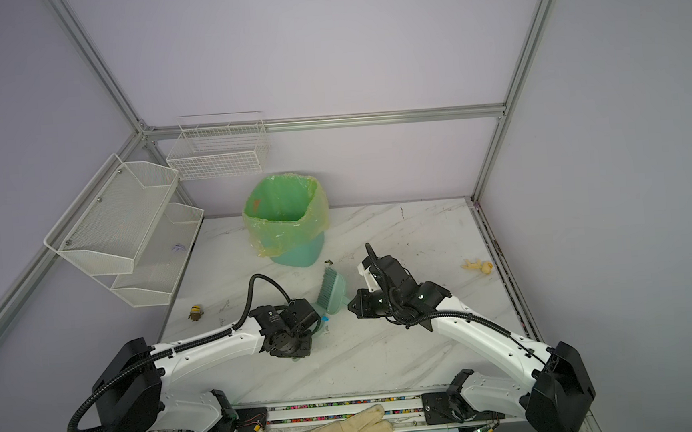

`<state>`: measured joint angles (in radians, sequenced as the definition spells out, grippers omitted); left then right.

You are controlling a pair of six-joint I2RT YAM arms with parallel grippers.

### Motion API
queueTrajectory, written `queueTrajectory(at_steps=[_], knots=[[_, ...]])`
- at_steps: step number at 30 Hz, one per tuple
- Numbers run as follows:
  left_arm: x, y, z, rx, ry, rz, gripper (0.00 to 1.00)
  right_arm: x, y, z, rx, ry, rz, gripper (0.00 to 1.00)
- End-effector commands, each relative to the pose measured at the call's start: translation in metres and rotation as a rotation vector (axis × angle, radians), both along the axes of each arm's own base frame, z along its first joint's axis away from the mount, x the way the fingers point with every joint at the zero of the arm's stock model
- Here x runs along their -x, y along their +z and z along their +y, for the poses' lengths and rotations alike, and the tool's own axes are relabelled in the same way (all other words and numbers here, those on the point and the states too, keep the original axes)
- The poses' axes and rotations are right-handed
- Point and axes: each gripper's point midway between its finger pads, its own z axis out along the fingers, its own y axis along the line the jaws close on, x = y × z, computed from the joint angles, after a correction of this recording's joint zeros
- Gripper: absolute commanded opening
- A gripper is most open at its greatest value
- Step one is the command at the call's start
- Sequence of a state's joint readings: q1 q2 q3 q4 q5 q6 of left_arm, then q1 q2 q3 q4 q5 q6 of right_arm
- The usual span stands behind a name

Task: Sweep away the paper scraps from the table
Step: 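Lift the brush away from the dustpan with the right gripper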

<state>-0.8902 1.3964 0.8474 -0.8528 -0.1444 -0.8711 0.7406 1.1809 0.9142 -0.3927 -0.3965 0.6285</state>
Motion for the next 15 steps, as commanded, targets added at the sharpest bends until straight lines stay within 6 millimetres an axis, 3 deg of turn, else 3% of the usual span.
queueTrajectory(at_steps=[1,4,9,15], knots=[[-0.014,0.019,-0.01,0.044,0.012,-0.058,0.0,-0.008,0.037,0.024,-0.154,0.031,-0.035,0.0],[-0.015,0.019,-0.012,0.045,0.013,-0.056,0.0,-0.007,0.037,0.038,-0.218,0.05,-0.007,0.0],[-0.016,0.018,-0.013,0.041,0.013,-0.052,0.0,-0.003,0.013,0.045,-0.207,0.06,0.044,0.0],[-0.018,0.022,-0.013,0.046,0.018,-0.067,0.0,0.014,-0.044,0.016,-0.048,0.028,0.113,0.0]])
